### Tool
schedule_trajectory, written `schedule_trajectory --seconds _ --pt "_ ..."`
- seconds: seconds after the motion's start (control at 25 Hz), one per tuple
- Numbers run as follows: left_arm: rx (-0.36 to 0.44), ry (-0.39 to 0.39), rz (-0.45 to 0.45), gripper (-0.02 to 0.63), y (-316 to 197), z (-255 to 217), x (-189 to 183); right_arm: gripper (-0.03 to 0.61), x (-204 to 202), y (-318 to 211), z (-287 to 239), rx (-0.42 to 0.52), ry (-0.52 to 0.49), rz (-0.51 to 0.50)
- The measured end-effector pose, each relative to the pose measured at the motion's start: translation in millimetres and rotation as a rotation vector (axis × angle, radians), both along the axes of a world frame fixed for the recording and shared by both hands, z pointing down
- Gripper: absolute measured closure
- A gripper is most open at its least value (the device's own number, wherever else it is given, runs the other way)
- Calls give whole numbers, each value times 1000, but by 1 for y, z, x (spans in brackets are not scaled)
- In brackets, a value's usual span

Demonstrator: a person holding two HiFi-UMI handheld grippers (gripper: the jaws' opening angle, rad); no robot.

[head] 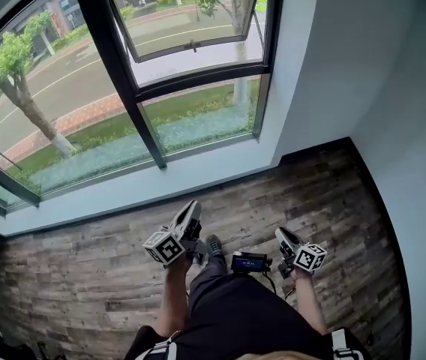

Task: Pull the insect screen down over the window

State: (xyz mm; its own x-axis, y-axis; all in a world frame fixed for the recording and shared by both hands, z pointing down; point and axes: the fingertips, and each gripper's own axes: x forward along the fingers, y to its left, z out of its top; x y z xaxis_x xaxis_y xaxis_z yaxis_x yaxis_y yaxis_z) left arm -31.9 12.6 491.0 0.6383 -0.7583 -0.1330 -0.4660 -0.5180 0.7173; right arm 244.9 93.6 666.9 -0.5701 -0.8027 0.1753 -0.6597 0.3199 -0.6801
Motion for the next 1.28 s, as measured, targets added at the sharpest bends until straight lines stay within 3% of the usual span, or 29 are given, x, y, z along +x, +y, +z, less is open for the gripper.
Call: schedule_trajectory --seconds 0.12,0.28,0.4,0.6,0.8,1.08,1.28 --pt "78 36 8 607 -73 -15 0 534 8 -67 -13 4 52 25" --pt "236 88 55 607 -147 -79 -21 534 -8 -160 -62 59 114 10" --pt "343 1 63 607 -191 -108 -38 534 -23 -211 -80 88 180 -27" --pt "465 -216 25 607 -256 -148 -44 534 -44 -281 -93 123 332 -114" --pt "567 -514 -90 607 -318 -181 -53 534 -57 -365 -123 232 543 -219" --pt "774 -997 -333 604 -433 -262 -46 534 -39 -531 -221 550 872 -273" --pt "922 -1303 -546 512 -516 -349 -13 534 -5 -637 -318 780 1128 -251"
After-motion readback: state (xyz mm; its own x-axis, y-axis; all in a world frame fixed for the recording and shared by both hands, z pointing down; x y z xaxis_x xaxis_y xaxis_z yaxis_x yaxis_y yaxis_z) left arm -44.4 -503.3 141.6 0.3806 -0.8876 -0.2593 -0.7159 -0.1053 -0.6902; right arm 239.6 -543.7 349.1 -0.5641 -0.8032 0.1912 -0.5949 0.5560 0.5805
